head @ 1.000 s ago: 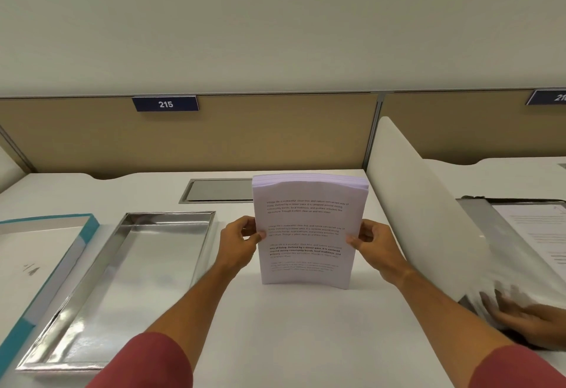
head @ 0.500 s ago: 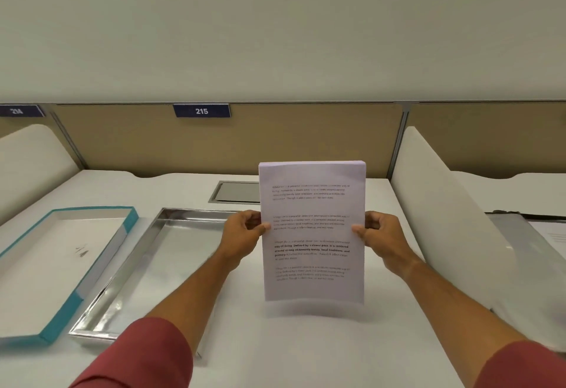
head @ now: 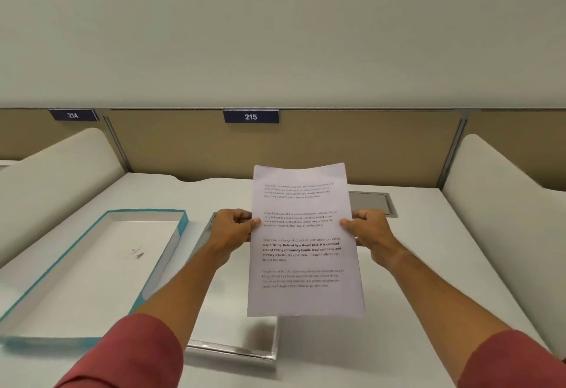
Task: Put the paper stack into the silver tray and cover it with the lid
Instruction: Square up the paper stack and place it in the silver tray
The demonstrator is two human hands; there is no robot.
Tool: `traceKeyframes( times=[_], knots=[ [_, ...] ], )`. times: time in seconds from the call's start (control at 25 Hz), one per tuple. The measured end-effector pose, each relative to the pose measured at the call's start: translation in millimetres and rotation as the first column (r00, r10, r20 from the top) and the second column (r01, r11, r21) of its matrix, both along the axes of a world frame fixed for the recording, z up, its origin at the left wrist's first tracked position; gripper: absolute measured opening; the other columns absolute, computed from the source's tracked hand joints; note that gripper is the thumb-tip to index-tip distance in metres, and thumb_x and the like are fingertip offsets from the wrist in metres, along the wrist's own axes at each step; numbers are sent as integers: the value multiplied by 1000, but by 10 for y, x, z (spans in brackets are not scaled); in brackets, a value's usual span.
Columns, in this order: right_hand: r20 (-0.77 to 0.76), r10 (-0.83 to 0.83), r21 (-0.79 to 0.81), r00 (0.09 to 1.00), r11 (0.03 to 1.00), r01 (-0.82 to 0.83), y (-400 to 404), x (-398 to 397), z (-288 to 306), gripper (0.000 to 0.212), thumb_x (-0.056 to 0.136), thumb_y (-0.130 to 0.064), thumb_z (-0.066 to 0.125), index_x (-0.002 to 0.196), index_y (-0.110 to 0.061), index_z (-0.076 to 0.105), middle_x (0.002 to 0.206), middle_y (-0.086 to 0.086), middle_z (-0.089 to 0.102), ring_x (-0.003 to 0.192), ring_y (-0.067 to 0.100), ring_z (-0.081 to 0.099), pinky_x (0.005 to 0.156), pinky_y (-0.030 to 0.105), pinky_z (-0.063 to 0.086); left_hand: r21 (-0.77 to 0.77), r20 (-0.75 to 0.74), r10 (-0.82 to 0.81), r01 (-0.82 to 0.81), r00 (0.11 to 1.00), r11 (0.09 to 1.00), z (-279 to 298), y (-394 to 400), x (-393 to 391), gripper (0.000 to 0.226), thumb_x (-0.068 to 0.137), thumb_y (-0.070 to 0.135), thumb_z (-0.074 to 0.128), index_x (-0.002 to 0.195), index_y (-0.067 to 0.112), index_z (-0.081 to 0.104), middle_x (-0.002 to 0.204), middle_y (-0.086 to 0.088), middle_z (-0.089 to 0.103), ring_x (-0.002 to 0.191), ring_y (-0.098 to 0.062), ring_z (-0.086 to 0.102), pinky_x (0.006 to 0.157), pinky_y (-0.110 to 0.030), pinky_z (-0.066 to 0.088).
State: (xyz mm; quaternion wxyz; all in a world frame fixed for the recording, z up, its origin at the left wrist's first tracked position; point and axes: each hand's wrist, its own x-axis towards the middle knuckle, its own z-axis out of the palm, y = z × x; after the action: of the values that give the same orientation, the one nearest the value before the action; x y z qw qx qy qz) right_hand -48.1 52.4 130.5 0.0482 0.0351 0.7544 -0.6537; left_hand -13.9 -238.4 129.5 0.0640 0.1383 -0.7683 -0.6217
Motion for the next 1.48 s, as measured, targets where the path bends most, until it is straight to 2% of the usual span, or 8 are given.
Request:
traceKeyframes(
  times=[0.08, 0.2, 0.32, 0.44, 0.56, 0.76, 1.28, 1.48],
  knots=[
    [48, -9, 34, 999, 999, 7, -404, 2, -67, 9, 83, -3, 65, 81, -4, 73, 86, 10, 75, 75, 25, 73, 60, 31, 57, 9, 44, 0, -1, 999, 1000, -112, -402, -61, 11, 82, 12, 73, 90, 4, 72, 91, -7, 77, 79, -22, 76, 64, -33, 62],
    [137, -63, 67, 989, 996, 54, -955, 9, -178, 38, 80, -1, 65, 46, -17, 57, 62, 3, 67, 58, 19, 66, 55, 29, 53, 15, 122, 16, -18, 992, 1000, -271, -892, -110, 14, 81, 8, 73, 88, -4, 71, 93, -12, 77, 81, -25, 75, 67, -38, 62],
    [217, -138, 113, 966, 987, 116, -1396, 66, -340, 48, 77, -2, 64, 35, -16, 47, 54, 0, 57, 55, 21, 62, 58, 31, 53, -27, 185, -1, 6, 983, 1000, -413, -1249, -166, 21, 79, 5, 72, 65, -1, 58, 93, -19, 75, 80, -28, 75, 66, -39, 63],
    [271, -196, 160, 942, 975, 157, -1689, 59, -496, 30, 75, -4, 63, 49, -13, 51, 66, 7, 62, 68, 28, 65, 64, 38, 58, -98, 242, 30, -6, 970, 995, -534, -1448, -225, 29, 77, 5, 73, 57, 7, 53, 89, -22, 73, 78, -31, 74, 67, -43, 63],
    [313, -254, 267, 915, 948, 172, -1899, 77, -632, 12, 72, -8, 60, 62, -8, 53, 72, 10, 62, 69, 29, 62, 64, 43, 57, -139, 324, 23, 23, 946, 990, -701, -1542, -266, 19, 76, 8, 76, 68, -2, 62, 88, -17, 74, 74, -30, 74, 68, -44, 63],
    [332, -341, 361, 879, 907, 216, -2076, 22, -861, 20, 74, -10, 62, 61, -10, 46, 67, 6, 55, 58, 23, 53, 49, 22, 39, -235, 399, 27, 74, 916, 969, -941, -1588, -356, 21, 76, 15, 77, 78, -3, 68, 86, -15, 73, 75, -31, 73, 74, -46, 62],
    [312, -376, 552, 873, 819, 156, -2232, -108, -1057, 24, 77, -12, 61, 63, -14, 42, 72, 5, 54, 68, 28, 54, 53, 25, 40, -519, 430, 24, 225, 902, 825, -1063, -1449, -474, 19, 84, 20, 69, 87, 10, 52, 102, -13, 70, 86, -31, 70, 66, -32, 56],
    [276, -337, 642, 900, 762, 89, -2288, -74, -1078, 17, 80, -10, 64, 75, -9, 48, 79, 6, 55, 76, 29, 60, 63, 30, 48, -515, 495, -61, 350, 866, 782, -1084, -1330, -447, 24, 87, 20, 60, 106, 5, 58, 114, -13, 68, 86, -29, 67, 67, -30, 54]
  ],
)
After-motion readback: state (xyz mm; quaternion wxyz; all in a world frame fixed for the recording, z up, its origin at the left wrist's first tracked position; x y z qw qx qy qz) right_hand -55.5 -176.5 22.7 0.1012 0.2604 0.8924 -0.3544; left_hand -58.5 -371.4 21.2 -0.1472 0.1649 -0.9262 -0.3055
